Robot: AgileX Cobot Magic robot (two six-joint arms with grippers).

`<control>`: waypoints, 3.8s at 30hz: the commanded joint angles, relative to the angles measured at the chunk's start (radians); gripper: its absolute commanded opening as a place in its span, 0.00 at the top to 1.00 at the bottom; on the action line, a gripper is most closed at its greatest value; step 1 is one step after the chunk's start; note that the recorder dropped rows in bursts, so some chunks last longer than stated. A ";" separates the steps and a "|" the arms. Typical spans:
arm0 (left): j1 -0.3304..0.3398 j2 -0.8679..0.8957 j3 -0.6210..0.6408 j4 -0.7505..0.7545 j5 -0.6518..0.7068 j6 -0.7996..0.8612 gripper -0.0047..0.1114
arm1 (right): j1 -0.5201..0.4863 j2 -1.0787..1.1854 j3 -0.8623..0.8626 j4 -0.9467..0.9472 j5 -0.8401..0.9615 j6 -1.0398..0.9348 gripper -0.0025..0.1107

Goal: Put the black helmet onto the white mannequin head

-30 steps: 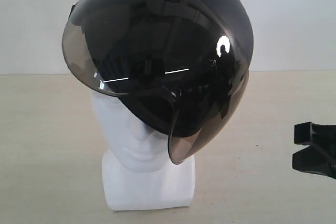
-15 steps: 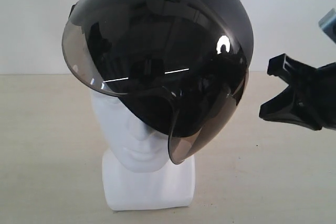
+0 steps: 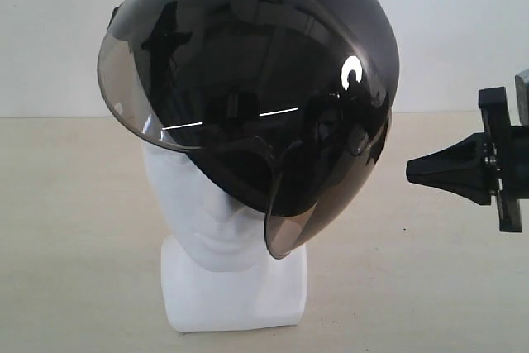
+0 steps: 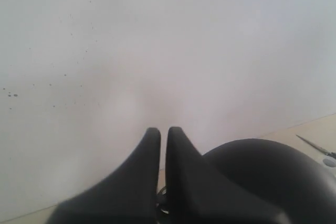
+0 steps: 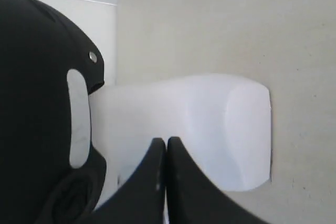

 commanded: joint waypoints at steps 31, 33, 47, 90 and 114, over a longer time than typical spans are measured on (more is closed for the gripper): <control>0.004 0.156 -0.017 -0.064 -0.028 0.021 0.92 | 0.286 0.175 -0.195 0.262 0.030 -0.089 0.98; 0.004 0.166 -0.017 -0.072 -0.020 0.021 0.92 | 0.286 0.175 -0.195 0.262 0.030 -0.089 0.98; 0.006 0.118 -0.017 0.006 0.162 0.021 0.92 | 0.286 0.175 -0.195 0.260 0.030 -0.089 0.98; 0.304 -0.026 0.292 -0.711 0.285 0.890 0.84 | 0.286 0.175 -0.195 0.211 0.030 -0.109 0.98; 0.304 0.023 0.391 -1.111 0.196 1.626 0.43 | 0.286 0.175 -0.195 0.211 0.030 -0.113 0.98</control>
